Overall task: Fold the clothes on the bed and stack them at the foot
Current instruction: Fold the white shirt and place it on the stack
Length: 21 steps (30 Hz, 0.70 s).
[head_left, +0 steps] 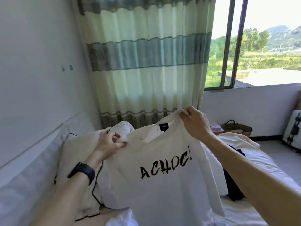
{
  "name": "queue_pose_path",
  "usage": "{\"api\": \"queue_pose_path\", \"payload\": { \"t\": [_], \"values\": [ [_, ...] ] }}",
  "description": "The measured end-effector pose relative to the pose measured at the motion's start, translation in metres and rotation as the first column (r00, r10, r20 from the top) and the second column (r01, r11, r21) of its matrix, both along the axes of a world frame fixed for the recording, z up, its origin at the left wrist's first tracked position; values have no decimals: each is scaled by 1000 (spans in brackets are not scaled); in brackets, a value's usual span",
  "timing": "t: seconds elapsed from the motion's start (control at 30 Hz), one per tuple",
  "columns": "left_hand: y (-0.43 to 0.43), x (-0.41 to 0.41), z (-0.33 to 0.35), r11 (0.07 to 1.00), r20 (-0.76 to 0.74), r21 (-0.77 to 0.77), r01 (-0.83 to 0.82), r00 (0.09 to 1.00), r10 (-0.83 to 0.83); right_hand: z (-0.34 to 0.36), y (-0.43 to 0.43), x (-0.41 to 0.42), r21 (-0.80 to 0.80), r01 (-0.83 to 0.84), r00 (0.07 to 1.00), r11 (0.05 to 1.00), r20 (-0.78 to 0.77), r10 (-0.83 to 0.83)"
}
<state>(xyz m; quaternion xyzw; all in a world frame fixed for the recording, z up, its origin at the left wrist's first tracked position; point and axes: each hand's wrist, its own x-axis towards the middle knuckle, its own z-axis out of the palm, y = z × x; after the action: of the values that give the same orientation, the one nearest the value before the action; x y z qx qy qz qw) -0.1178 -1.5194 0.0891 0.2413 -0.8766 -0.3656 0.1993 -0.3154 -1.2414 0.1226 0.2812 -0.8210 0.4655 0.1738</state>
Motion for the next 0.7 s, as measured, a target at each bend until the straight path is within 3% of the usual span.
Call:
{"api": "queue_pose_path", "payload": {
  "t": [0.1, 0.33, 0.53, 0.6, 0.7],
  "values": [
    [13, -2, -20, 997, 84, 11, 79, 993, -79, 4, 0, 2, 23, -37, 999, 999, -36, 38],
    [87, -18, -51, 979, -79, 119, 166, 984, -157, 7, 2, 14, 88, -113, 987, 990, -109, 122],
    [126, -40, -59, 985, -42, -137, 105, 993, -112, 2, 15, 26, 108, -122, 979, 987, -151, 137],
    [110, -34, -67, 981, -11, -98, 169, 985, -170, -1, 34, 20, 92, -72, 988, 993, -127, 84],
    [88, -23, -81, 957, 25, 90, 275, 960, -278, -14, 59, 16, 174, -37, 991, 984, -124, 60]
  ]
}}
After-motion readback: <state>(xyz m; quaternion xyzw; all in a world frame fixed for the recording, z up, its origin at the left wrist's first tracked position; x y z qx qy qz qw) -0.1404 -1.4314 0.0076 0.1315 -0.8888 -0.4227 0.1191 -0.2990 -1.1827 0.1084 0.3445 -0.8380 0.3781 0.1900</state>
